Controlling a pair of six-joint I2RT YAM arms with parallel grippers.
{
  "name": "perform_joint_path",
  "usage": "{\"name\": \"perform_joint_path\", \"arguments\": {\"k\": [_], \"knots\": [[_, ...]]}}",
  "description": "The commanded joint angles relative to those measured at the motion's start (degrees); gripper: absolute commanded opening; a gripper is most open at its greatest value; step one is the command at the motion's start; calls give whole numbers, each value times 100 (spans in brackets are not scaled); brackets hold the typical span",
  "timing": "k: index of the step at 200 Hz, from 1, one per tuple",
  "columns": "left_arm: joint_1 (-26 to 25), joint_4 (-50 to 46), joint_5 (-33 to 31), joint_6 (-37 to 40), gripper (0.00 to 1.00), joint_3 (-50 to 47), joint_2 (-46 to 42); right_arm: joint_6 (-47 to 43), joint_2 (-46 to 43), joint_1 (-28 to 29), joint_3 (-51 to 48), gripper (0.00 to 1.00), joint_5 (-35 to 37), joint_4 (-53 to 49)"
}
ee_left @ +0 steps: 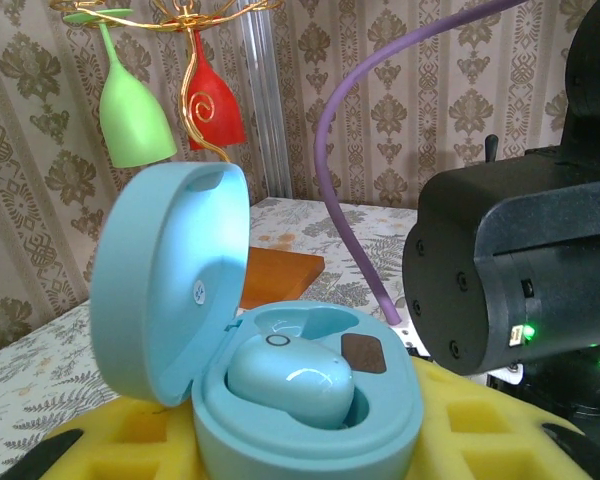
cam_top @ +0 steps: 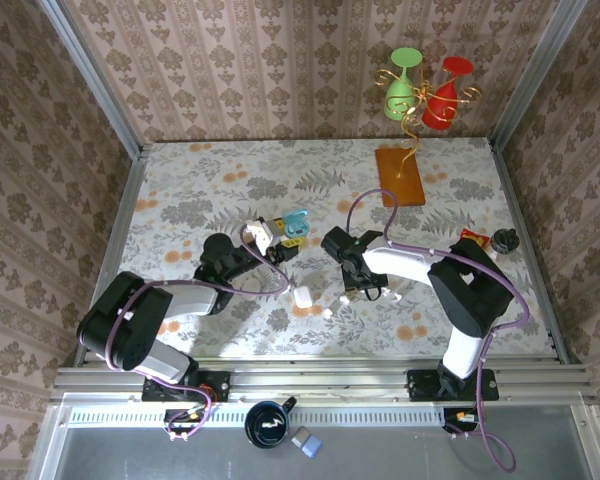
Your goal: Insert the wireless bluetooth earbuds into the charging case
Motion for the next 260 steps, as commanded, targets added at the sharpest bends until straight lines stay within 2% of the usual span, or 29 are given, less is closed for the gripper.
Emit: {"name": "perform_joint_path", "arguments": {"k": [1,115,179,221,260], "knots": [[37,222,82,-119,19,-2,-89,-54,101,92,-90,60,255,-578],[37,260,132,-141,19,60,15,170,-594,130,-683,60,382,-960],[39,283,125,-141,19,113,88,69,-893,190,-564,60,441,-1002],[80,280,96,-123,19,61,53,-45,-1417,166,-755,59,-118,-162],[125,267,162,-161,19,82,32,-285,-1967,-436,-1244,57,-1079,754]]}}
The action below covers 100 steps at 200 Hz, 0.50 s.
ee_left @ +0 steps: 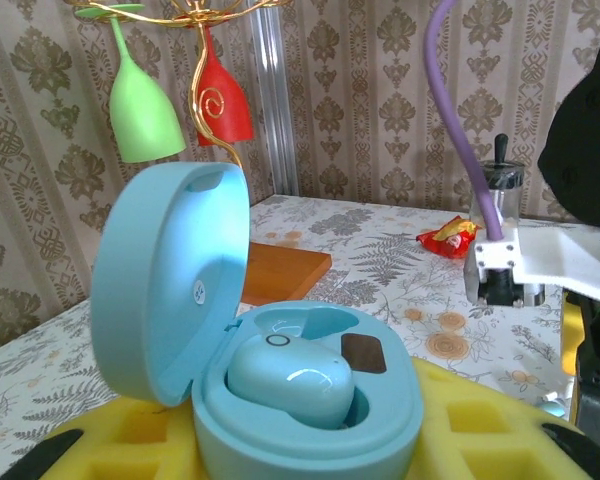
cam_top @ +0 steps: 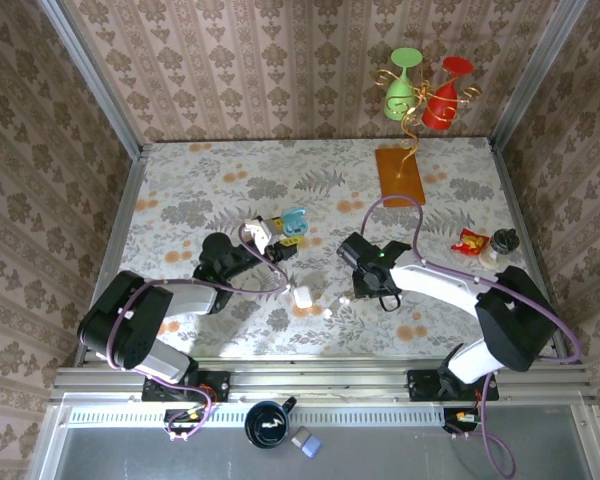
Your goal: Insert the wireless bluetooth earbuds into the charging case
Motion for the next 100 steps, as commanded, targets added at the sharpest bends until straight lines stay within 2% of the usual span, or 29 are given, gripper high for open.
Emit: {"name": "perform_joint_path", "arguments": {"k": [1,30,57,100], "knots": [[48,245,158,-116,19,76,3,-217,-325,-395,-305,56,-714,691],[53,236,166,-140,19,100,-21,-792,-501,-1122,-688,52,-1791,1267],[48,227,123,-172,18,91,-65,-1225,-464,-1785,-847,41,-2546,1393],[48,168,71,-167,18,115,-87,-1764,-102,-2587,-838,36,-3637,1332]]}}
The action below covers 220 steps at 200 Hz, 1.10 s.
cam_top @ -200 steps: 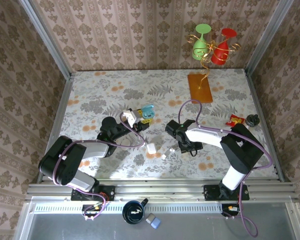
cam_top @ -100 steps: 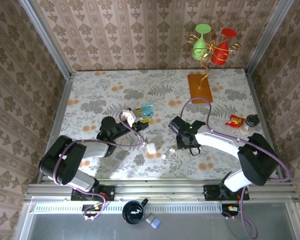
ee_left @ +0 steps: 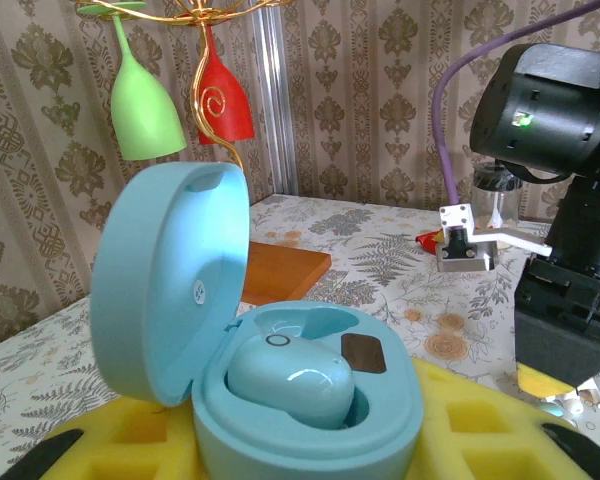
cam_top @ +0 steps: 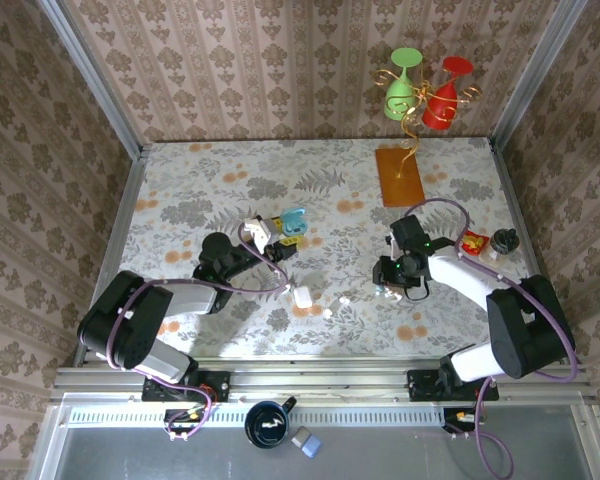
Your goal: Insert the wireless bluetooth earbuds into the charging case
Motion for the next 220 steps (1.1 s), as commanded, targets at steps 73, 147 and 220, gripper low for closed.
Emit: {"name": "perform_joint_path", "arguments": {"k": [73,147,220], "knots": [[13,101,38,-79,18,209,-36,-713,874,-521,286,40,-1306,-197],[-4,159,20,-106,18,185,-17,-440,878,-515,115,38,-1662,-134],[-48,217,44,-133,18,251,93,-415,677,-517,68,35,-1670,-134]]}}
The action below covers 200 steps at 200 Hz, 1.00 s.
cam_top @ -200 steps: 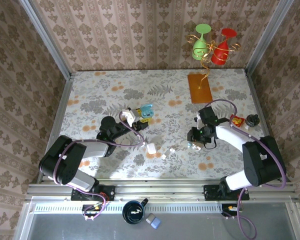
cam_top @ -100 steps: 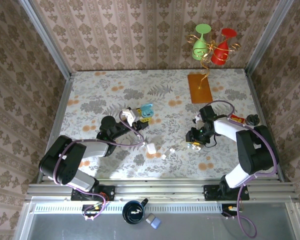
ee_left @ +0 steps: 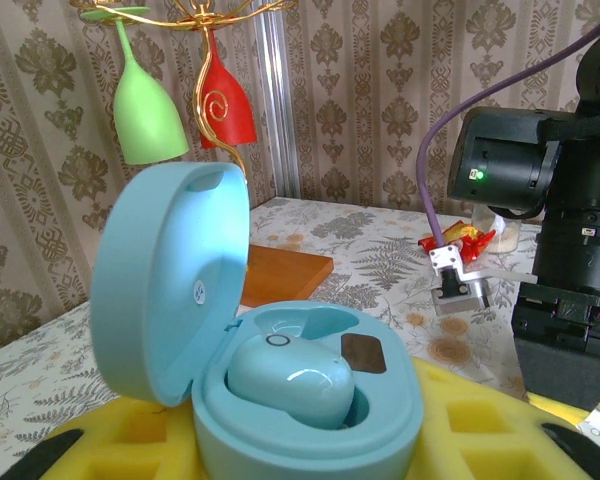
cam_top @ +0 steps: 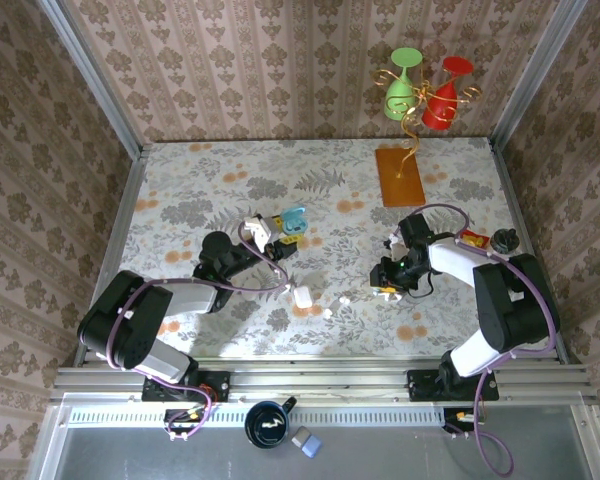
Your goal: Insert the wireless bluetooth earbuds into the charging case
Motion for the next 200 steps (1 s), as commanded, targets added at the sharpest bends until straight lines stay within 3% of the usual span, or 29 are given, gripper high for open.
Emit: {"name": "perform_joint_path", "arguments": {"k": [1,60,118,200], "knots": [[-42,232,63,-130,18,185,88,22,-91,19,-48,35,-105,-51],[-51,217,38,-130,18,145,31,85,300,19,-1,33,-100,150],[-70,199,29,-124,18,149,47,151,250,19,-100,25,35,229],[-215,4,-50,128,18,297,264,548,-1226,103,-336,25,814,491]]}}
